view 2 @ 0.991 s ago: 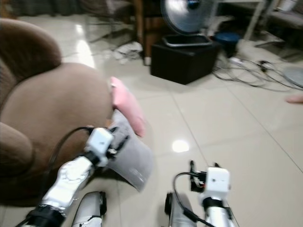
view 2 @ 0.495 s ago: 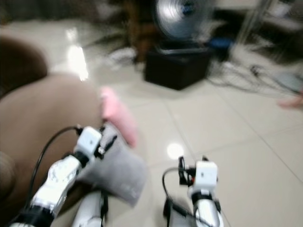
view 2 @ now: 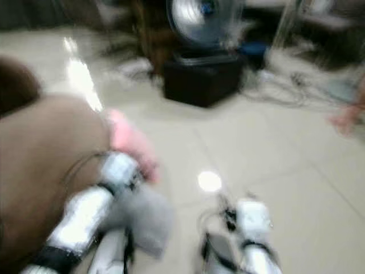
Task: Move the pillow to the sofa from floor
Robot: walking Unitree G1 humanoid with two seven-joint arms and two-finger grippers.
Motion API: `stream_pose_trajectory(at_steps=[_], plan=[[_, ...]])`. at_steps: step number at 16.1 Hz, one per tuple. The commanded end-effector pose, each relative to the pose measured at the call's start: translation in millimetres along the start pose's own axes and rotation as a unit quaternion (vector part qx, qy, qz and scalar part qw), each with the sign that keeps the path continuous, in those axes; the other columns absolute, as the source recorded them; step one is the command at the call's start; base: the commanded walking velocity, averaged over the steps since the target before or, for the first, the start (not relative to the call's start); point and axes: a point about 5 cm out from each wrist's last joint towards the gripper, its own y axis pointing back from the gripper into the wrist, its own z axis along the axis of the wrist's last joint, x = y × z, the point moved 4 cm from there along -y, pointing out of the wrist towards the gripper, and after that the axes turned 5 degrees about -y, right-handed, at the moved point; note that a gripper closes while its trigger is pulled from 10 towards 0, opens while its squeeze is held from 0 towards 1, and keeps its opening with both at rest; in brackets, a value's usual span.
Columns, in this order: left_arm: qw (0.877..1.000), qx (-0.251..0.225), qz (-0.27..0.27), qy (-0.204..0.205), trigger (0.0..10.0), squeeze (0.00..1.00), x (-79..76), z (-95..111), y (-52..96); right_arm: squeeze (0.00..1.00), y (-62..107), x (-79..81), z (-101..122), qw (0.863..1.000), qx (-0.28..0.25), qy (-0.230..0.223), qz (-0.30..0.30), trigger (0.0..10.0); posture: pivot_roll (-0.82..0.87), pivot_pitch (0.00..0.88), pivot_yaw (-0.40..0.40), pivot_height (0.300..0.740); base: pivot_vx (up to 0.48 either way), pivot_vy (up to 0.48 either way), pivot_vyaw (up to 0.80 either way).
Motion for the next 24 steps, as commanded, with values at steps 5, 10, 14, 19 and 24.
stream_pose_trajectory(at_steps=[5, 10, 14, 19, 24], plan=[[0.996, 0.082, -0.013, -0.020, 10.0, 0.00, 13.0, -34.9, 19.0, 0.00, 0.8, 27.8, -0.9, 0.998, 0.010, -0.021, 0.062, 10.0, 0.03, 0.009, -0.003, 0.561, 0.188, 0.000, 0.16], [0.980, 0.189, -0.036, -0.048, 10.0, 0.00, 8.9, -68.6, 12.5, 0.00, 6.3, 39.4, 1.2, 0.992, 0.034, 0.004, 0.119, 10.0, -0.02, 0.118, -0.022, 0.557, 0.000, 0.000, 0.00], [0.963, 0.261, 0.059, -0.033, 10.0, 0.00, 38.5, -80.7, 8.7, 0.00, 18.2, 42.0, 1.7, 0.991, 0.043, 0.000, 0.130, 10.0, -0.05, 0.174, -0.032, 0.517, 0.000, 0.000, 0.00], [0.941, 0.275, 0.173, -0.099, 10.0, 0.00, 81.7, -73.8, 12.8, 0.00, 23.8, 45.3, 9.1, 0.989, 0.044, 0.014, 0.142, 10.0, -0.09, 0.214, -0.033, 0.492, 0.000, 0.000, 0.00], [0.915, 0.314, 0.219, -0.130, 10.0, 0.00, 110.4, -78.8, 29.3, 0.00, 31.0, 58.2, 24.8, 0.978, 0.031, 0.013, 0.206, 10.0, -0.12, 0.244, -0.046, 0.492, 0.000, 0.000, 0.00]])
